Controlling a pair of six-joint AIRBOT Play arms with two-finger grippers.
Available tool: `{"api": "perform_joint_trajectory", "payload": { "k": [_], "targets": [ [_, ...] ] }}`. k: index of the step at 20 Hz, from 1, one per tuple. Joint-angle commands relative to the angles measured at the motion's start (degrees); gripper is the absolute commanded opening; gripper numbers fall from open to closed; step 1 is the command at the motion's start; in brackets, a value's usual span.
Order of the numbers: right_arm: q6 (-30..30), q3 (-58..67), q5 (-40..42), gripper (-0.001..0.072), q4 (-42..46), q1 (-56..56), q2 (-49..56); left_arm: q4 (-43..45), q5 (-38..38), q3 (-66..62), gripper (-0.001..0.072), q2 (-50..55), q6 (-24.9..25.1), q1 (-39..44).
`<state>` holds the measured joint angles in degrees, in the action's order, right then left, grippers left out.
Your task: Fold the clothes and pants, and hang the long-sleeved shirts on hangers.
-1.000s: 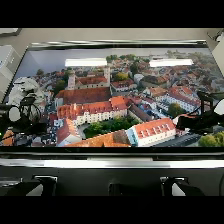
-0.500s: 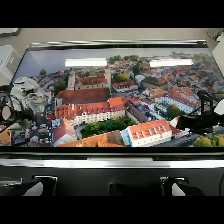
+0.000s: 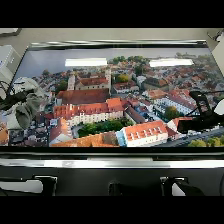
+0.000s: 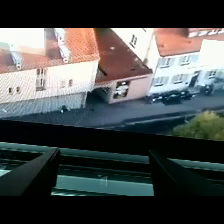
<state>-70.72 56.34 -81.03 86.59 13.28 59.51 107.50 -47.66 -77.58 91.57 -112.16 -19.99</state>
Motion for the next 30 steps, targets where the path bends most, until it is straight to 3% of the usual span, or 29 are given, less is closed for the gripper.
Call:
{"api": "perform_joint_trajectory", "payload": {
  "k": [1,11,12,14,15,19,23,27,29,30],
  "targets": [
    [1.4,0.0,0.0,0.0627,0.1,0.0,0.0,-0.2,-3.7,-6.0,0.072,7.1,1.2,-0.3],
    [1.3,0.0,0.2,0.0627,-0.4,0.0,0.0,-0.9,-14.5,-6.3,0.072,4.9,-0.8,-0.3],
    [1.1,0.0,0.2,0.0627,-0.4,0.0,0.0,-1.0,-14.5,-6.3,0.0691,4.4,-0.8,-0.3],
    [0.3,0.0,0.2,0.0627,-0.4,0.0,0.0,-1.0,-15.0,-6.3,0.0192,4.2,-0.7,-0.3],
    [-0.3,0.0,0.2,0.0627,-0.5,0.0,0.0,-1.2,-15.6,-6.3,0.002,4.4,-0.7,-0.3],
    [-1.5,0.0,0.0,0.0627,-2.2,0.0,0.0,-2.4,-15.9,-6.3,0.0013,4.3,-0.1,0.5],
    [-11.2,0.0,-0.6,0.0627,-4.9,0.0,0.0,-9.0,-16.3,-9.1,0.0011,0.3,4.3,6.1],
    [-12.7,0.0,-2.2,0.062,-9.1,0.0,-0.1,-20.3,-20.5,-13.5,0.0011,-4.5,6.7,20.7],
    [-12.4,0.0,-3.8,0.0549,-12.6,0.0,-0.2,-23.7,-22.5,-15.0,0.0011,-5.2,6.2,30.9],
    [-12.6,0.0,-4.5,0.055,-14.3,0.0,-0.4,-25.5,-22.5,-15.1,0.0011,-5.3,4.5,36.0]
  ]
}}
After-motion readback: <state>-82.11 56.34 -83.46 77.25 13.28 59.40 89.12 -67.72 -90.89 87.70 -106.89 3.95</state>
